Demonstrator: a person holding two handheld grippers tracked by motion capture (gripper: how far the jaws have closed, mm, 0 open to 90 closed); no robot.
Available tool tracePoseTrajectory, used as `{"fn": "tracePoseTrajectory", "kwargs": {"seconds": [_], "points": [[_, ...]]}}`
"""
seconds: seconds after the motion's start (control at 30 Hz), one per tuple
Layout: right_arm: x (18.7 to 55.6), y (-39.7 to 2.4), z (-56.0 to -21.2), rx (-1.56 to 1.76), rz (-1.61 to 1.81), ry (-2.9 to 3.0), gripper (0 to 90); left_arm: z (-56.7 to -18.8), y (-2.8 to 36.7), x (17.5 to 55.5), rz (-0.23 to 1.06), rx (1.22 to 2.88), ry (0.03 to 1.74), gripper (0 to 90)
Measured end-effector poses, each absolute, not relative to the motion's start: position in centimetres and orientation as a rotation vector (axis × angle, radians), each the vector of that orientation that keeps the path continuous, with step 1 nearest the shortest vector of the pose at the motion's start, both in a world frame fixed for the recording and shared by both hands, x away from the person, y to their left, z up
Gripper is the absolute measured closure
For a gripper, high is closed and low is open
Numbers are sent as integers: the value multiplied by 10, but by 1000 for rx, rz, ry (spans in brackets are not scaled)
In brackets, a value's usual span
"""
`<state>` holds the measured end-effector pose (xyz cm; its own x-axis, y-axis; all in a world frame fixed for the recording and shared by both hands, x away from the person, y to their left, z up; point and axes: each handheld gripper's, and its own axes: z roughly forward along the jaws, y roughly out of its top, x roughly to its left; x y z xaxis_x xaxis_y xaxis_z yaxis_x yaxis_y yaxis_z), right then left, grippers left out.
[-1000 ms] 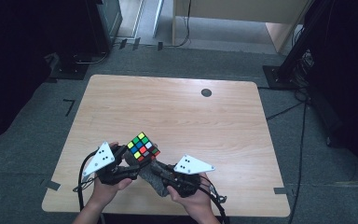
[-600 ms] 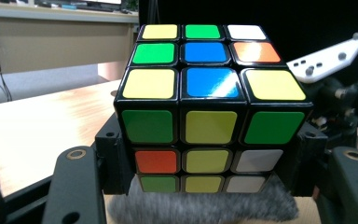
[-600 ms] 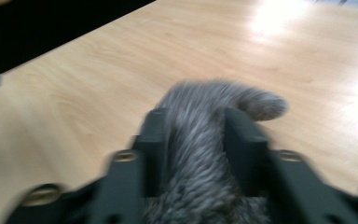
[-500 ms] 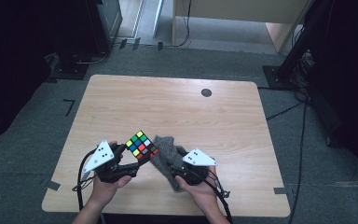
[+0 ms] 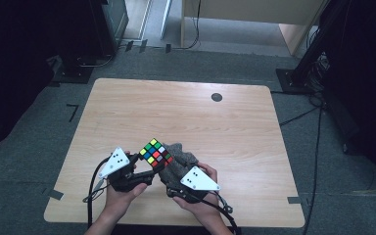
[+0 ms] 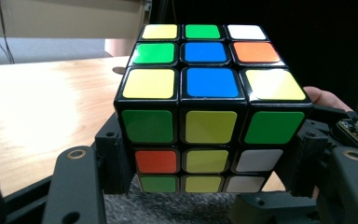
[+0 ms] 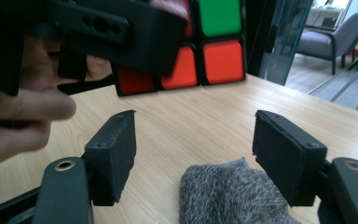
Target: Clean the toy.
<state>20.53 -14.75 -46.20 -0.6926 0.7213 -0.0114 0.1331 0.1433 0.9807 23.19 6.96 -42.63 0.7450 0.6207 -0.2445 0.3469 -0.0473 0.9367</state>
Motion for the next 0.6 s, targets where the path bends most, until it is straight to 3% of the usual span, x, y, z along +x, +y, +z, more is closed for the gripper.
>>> {"fn": "tracePoseTrajectory", "kwargs": {"seconds": [0.6], "points": [[200, -142, -464, 742, 1569, 1826, 330, -434, 63, 234, 98, 1616, 825, 340]]}}
